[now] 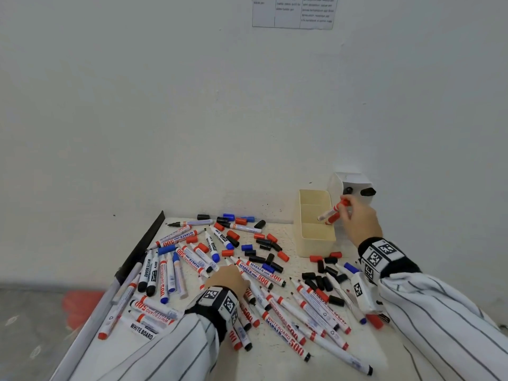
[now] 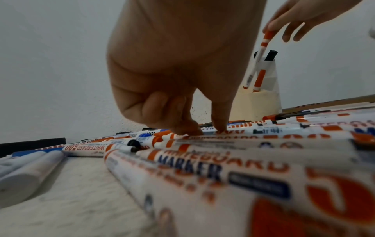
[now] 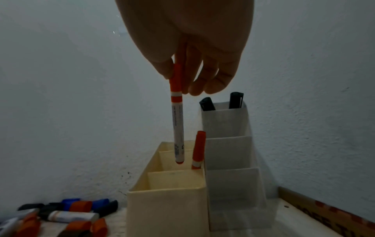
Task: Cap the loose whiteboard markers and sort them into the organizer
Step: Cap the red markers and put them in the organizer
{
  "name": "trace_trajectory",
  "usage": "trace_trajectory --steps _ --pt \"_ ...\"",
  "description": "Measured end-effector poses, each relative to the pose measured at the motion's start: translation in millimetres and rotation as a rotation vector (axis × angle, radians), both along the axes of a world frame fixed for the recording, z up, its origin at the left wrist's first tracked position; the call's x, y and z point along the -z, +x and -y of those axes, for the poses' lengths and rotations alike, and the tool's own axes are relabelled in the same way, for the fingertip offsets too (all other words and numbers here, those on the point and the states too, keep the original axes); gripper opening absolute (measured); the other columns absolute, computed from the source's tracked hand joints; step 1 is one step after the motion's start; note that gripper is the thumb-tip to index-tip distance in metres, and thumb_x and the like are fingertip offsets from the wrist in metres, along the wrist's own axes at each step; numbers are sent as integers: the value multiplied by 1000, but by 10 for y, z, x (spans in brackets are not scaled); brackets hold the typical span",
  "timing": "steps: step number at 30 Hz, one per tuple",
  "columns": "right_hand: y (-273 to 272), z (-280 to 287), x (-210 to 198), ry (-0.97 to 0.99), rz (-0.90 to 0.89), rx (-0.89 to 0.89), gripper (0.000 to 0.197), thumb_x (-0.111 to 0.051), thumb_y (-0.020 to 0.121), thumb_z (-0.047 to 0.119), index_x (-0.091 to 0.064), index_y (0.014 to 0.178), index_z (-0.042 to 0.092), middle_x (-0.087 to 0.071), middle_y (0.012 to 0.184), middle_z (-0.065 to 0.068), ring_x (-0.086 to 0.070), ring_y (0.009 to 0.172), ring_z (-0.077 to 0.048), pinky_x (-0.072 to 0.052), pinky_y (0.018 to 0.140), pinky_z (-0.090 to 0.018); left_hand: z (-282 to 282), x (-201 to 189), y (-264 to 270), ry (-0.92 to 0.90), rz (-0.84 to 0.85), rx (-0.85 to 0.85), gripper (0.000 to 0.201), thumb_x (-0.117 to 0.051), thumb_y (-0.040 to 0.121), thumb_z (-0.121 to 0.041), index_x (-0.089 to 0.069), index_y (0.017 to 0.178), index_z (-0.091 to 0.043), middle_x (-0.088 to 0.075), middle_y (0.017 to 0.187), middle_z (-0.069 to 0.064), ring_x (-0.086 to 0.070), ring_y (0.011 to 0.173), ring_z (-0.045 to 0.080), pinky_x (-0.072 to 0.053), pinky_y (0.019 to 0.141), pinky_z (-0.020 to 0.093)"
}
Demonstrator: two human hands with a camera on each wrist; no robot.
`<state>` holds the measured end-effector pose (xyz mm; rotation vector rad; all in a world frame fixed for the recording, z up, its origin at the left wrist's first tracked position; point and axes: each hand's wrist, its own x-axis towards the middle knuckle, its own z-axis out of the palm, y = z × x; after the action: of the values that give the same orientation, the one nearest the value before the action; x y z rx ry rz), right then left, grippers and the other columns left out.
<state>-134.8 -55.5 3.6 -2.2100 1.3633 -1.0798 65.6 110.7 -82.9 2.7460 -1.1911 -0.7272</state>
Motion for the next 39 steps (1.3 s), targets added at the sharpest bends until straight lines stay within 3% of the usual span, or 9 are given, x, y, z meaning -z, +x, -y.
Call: trace_trajectory --steps 4,7,11,17,22,27,32,35,39 --pt "53 190 165 3 -104 24 27 -49 93 17 -56 118 9 -62 113 -10 -57 100 -25 -43 82 -31 44 38 33 3 -55 -27 44 -47 89 -50 -51 116 -16 -60 105 1 -59 95 13 -49 85 26" --pt "99 266 253 -1 -116 44 16 -52 91 15 -55 107 12 -62 105 -8 -57 92 -26 -45 74 -32 68 61 85 -5 -126 -60 37 -50 88 -47 -53 109 -16 -62 106 1 -60 97 13 -50 89 27" --pt "149 336 350 10 -225 70 9 -53 91 20 -55 98 15 -62 99 -6 -56 85 -25 -47 70 -33 86 64 167 -40 -235 -126 23 -54 88 -38 -48 80 -17 -51 76 -4 -53 74 10 -46 70 18" --pt "189 304 385 -38 -342 91 15 -49 91 13 -58 104 13 -54 108 -6 -51 87 -21 -46 71 -33 43 10 215 -127 -294 -214 42 -44 94 -44 -30 63 -18 -35 66 -5 -36 57 4 -31 51 14" --pt "221 143 402 -88 -291 100 14 -53 88 11 -60 99 11 -49 111 -6 -49 81 -16 -44 68 -28 0 10 274 -202 -426 -327 35 -49 90 -44 -46 73 -14 -50 66 -2 -46 54 7 -37 49 16" --pt "452 -59 543 -11 -233 -167 12 -53 86 9 -62 86 15 -57 89 1 -54 85 -17 -43 77 -26 -118 -64 294 -285 -558 -410 29 -59 87 -36 -49 87 -9 -57 65 2 -49 44 11 -43 42 18" --pt "732 -260 770 477 -505 -398 28 -51 89 9 -63 111 21 -61 114 -2 -54 92 -12 -43 83 -21 -261 -83 375 -334 -577 -334 20 -61 87 -33 -58 88 -13 -63 71 2 -56 49 9 -49 53 19" --pt "828 -325 870 458 -561 -339 35 -53 87 5 -60 118 20 -59 122 -1 -55 108 -15 -44 96 -25 -362 -126 438 -370 -585 -293 14 -61 88 -33 -59 86 -19 -64 79 0 -59 55 7 -52 58 18" --pt "905 -353 869 360 -642 -294 30 -56 87 6 -61 115 16 -57 119 -4 -55 107 -18 -45 96 -26 -482 -158 513 -428 -676 -302 12 -62 88 -25 -59 92 -15 -66 89 5 -66 66 12 -57 62 22"
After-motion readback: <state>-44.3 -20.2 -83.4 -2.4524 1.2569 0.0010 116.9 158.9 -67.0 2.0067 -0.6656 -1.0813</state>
